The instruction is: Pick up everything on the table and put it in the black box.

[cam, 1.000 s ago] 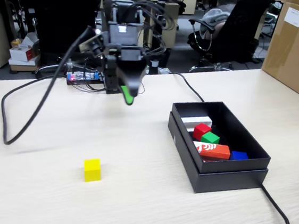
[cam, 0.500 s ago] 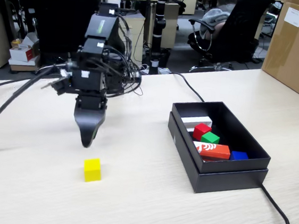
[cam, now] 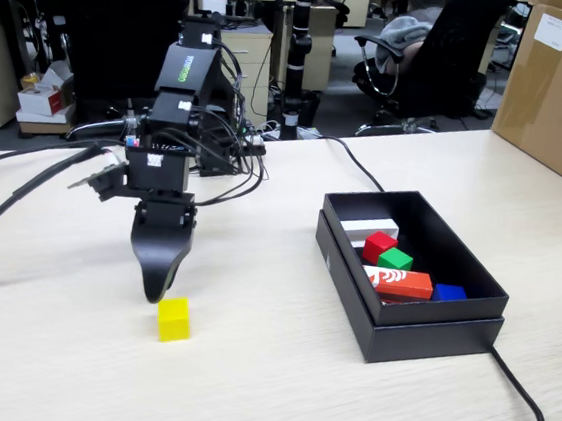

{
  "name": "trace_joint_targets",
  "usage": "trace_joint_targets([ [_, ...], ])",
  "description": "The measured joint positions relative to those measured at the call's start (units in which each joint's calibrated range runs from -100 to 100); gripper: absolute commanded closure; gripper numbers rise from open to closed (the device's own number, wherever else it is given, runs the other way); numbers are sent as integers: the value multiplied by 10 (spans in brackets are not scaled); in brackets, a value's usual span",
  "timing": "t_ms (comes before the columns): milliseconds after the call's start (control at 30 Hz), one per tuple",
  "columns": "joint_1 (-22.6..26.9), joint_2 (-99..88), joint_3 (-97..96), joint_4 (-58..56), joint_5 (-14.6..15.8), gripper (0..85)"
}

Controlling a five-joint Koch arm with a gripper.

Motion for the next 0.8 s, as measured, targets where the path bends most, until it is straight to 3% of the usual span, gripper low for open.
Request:
trace_joint_targets([
  [533,9,74,6,45,-5,422],
  [733,9,79,8,45,-12,567],
  [800,8,79,8,45,-14,576],
])
